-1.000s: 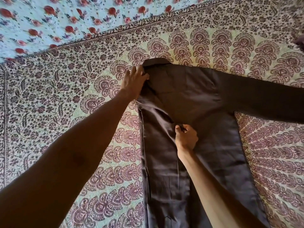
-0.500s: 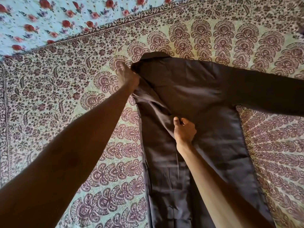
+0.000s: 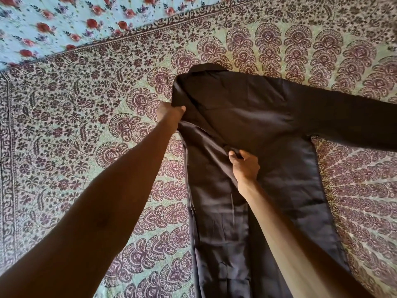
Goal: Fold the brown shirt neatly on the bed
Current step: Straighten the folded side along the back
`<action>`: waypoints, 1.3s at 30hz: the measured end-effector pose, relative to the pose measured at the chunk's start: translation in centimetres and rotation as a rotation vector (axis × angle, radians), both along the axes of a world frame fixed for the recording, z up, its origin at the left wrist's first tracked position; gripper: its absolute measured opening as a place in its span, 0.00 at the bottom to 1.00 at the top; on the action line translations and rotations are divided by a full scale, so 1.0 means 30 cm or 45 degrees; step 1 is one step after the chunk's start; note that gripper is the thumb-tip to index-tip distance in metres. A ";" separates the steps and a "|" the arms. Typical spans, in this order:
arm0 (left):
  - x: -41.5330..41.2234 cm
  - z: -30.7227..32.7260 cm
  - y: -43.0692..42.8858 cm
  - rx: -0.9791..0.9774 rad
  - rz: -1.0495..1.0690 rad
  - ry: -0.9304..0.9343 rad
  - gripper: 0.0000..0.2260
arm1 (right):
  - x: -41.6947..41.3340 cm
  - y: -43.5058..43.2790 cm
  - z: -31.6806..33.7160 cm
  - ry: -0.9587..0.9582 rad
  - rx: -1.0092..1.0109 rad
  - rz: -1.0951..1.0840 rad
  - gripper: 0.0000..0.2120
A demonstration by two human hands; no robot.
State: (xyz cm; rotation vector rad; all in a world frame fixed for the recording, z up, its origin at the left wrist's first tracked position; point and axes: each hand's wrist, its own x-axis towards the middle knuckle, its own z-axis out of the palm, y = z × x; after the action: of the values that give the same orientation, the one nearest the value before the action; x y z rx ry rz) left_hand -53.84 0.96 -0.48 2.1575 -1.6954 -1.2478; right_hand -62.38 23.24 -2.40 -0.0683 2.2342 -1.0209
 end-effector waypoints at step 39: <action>0.229 0.003 0.417 -0.155 0.012 0.159 0.16 | 0.089 0.249 0.043 -0.133 0.130 0.497 0.15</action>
State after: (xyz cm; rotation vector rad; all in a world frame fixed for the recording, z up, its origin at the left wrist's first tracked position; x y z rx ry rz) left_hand -46.96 13.47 -0.39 1.9734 -1.6636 -1.2159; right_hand -59.72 30.71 -1.12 -0.3817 2.0657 -0.6823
